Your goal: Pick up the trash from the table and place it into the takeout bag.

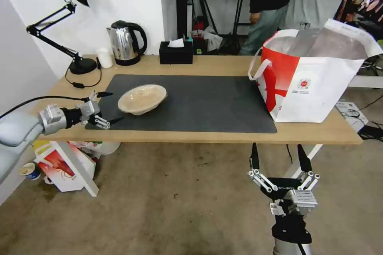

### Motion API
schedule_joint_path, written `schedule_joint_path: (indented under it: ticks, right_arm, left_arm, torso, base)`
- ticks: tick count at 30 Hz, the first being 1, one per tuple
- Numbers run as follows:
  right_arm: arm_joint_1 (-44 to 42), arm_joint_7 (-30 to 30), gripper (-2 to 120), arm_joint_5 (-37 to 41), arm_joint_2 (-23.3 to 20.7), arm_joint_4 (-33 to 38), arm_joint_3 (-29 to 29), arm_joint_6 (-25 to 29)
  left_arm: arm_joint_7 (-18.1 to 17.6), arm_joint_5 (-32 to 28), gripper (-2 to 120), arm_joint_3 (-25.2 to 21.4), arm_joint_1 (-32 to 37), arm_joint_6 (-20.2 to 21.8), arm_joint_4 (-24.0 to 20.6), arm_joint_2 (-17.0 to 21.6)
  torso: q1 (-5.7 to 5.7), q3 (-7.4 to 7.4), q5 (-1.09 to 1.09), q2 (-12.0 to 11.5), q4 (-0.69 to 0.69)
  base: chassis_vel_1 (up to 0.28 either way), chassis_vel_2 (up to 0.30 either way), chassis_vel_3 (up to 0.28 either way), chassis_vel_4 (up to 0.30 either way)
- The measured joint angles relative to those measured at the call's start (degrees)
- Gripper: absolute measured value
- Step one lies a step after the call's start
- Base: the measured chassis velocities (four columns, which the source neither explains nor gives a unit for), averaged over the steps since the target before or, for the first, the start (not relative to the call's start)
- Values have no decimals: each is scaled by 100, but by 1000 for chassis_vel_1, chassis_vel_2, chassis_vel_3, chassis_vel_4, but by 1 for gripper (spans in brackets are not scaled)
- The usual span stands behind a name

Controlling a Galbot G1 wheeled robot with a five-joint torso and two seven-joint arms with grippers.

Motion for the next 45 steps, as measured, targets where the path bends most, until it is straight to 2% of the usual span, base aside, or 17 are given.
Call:
schedule_joint_path:
  ticks: [16,23,35,39,45]
  right_arm:
    - [0,0,100,0,0,0,0,0]
    - [0,0,100,0,0,0,0,0]
    - [0,0,100,0,0,0,0,0]
    - [0,0,100,0,0,0,0,0]
    - [0,0,100,0,0,0,0,0]
  left_arm:
    - [19,201,100,291,-337,-2,185,-113]
    - [106,363,100,478,-575,-47,381,-337]
    - [249,409,100,594,-680,-16,507,-415]
    - [373,418,92,644,-774,11,666,-500]
    - [424,452,69,738,-877,20,858,-585]
  torso:
    - [0,0,0,0,2]
    - [0,0,0,0,2]
    - [0,0,1,0,1]
    - [0,0,0,0,1]
    - [0,0,0,0,1]
  base:
    - [0,0,0,0]
    - [0,0,0,0]
    - [0,0,0,0]
    - [0,0,0,0]
    - [0,0,0,0]
